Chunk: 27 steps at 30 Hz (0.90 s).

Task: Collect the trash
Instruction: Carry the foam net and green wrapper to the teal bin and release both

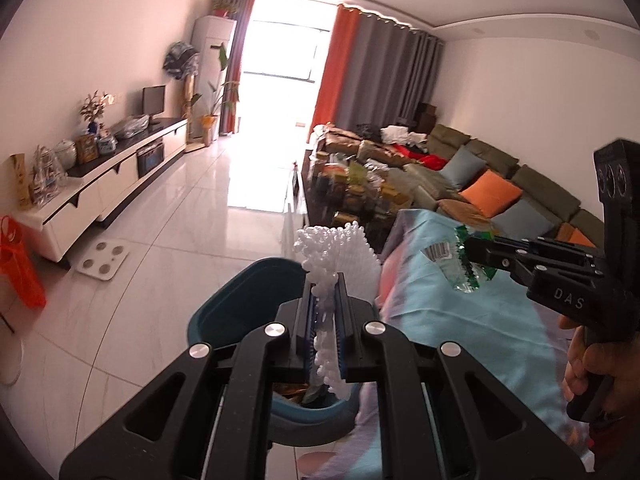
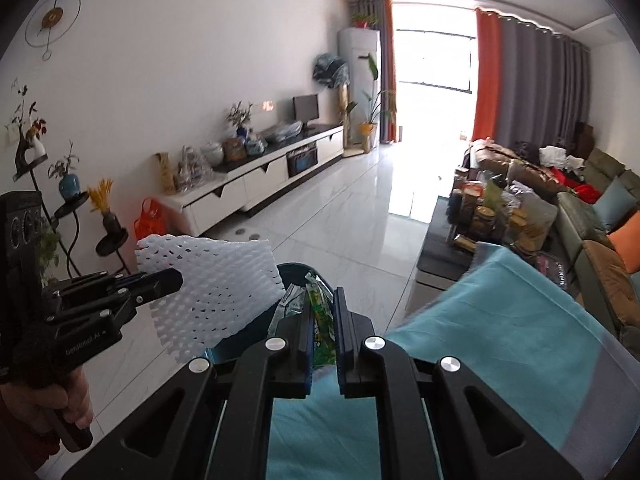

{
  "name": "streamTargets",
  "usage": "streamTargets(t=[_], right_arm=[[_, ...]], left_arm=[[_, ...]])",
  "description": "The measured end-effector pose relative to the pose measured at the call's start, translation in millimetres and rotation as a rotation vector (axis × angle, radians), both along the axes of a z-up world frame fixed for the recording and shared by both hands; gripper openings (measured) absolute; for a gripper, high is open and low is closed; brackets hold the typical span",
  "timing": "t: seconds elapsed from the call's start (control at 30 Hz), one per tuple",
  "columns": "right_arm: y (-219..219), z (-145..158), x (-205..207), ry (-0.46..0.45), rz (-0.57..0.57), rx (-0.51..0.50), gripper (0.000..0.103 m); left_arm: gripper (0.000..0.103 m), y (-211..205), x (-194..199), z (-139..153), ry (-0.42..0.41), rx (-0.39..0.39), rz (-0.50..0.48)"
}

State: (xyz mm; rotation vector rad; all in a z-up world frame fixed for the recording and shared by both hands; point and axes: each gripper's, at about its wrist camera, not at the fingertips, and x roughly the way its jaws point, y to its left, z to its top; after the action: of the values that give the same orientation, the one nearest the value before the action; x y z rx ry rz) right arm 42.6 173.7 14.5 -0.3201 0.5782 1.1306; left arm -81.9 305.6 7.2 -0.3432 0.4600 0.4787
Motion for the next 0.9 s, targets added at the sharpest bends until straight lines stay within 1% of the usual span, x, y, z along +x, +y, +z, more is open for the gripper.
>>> streamTargets(t=[0.17,0.37,0.73,0.9], right_arm=[[37.0,-15.5,-1.0,0.025,0.036,-0.064,0.008],[74.2,-39.2,4.5,0.058,0.056,-0.154,0.008],[114.8,-78.3,16.3,0.111,0.070,-0.307,0.009],[123.5,-87.3,16.5,0.124,0.070,-0.346,0.010]], left_arm=[[0.009,14.0,14.4,-15.4,0.025,-0.012,0.038],[0.009,32.1,39.0,-45.3,0.066,-0.039,0.077],[0.009,50.4,88.1,-99.1,0.140,-0.092,0.111],[0.010,51.6,110.1,-113.7,0.170,-0.083,0.111]])
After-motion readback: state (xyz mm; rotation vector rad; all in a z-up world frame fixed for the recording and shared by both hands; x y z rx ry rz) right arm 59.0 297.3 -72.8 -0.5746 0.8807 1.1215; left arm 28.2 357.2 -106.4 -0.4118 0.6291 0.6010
